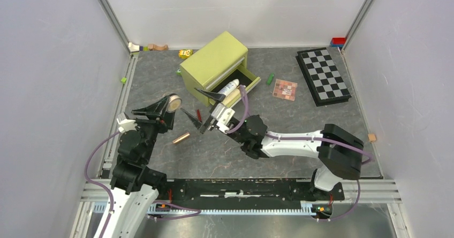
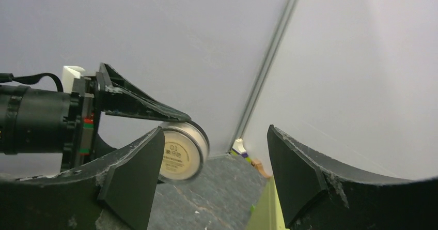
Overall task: Organize the makeup
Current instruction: Pick up the makeup from the center of the board.
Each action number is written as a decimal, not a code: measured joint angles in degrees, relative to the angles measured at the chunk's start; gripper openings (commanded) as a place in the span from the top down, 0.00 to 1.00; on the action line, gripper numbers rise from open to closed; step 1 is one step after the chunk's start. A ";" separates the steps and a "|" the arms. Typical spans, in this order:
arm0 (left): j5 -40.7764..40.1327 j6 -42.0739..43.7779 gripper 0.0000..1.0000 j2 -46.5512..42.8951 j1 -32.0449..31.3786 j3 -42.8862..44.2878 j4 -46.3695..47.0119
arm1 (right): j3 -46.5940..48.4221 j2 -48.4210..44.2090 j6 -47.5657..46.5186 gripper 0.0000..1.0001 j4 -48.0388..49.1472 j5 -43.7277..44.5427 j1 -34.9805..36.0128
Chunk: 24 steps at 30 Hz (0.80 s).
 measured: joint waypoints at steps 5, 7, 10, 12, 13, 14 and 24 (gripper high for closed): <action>-0.44 -2.40 0.98 -1.09 0.00 -0.57 0.61 | 5.70 4.74 -2.05 0.16 -0.24 -0.72 1.62; -0.70 -3.26 0.98 -1.92 0.00 -1.25 1.09 | 7.61 6.49 -3.58 0.15 -0.66 0.13 2.40; -1.42 -4.37 0.98 -2.82 0.02 -1.99 1.40 | 10.23 9.44 -6.01 0.13 -1.05 2.58 3.43; -1.77 -4.85 0.98 -2.99 0.00 -2.25 1.42 | 11.21 10.93 -7.10 0.13 -1.62 4.22 3.82; -1.86 -4.98 0.98 -3.08 0.00 -2.34 1.40 | 11.50 11.45 -7.48 0.12 -2.05 4.72 3.96; -1.99 -5.11 0.98 -3.19 0.00 -2.38 1.40 | 11.72 11.93 -7.85 0.12 -2.40 5.42 4.04; -3.91 -5.27 0.98 -4.39 0.00 -2.95 1.92 | 14.75 14.32 -8.37 0.10 -6.78 5.97 4.00</action>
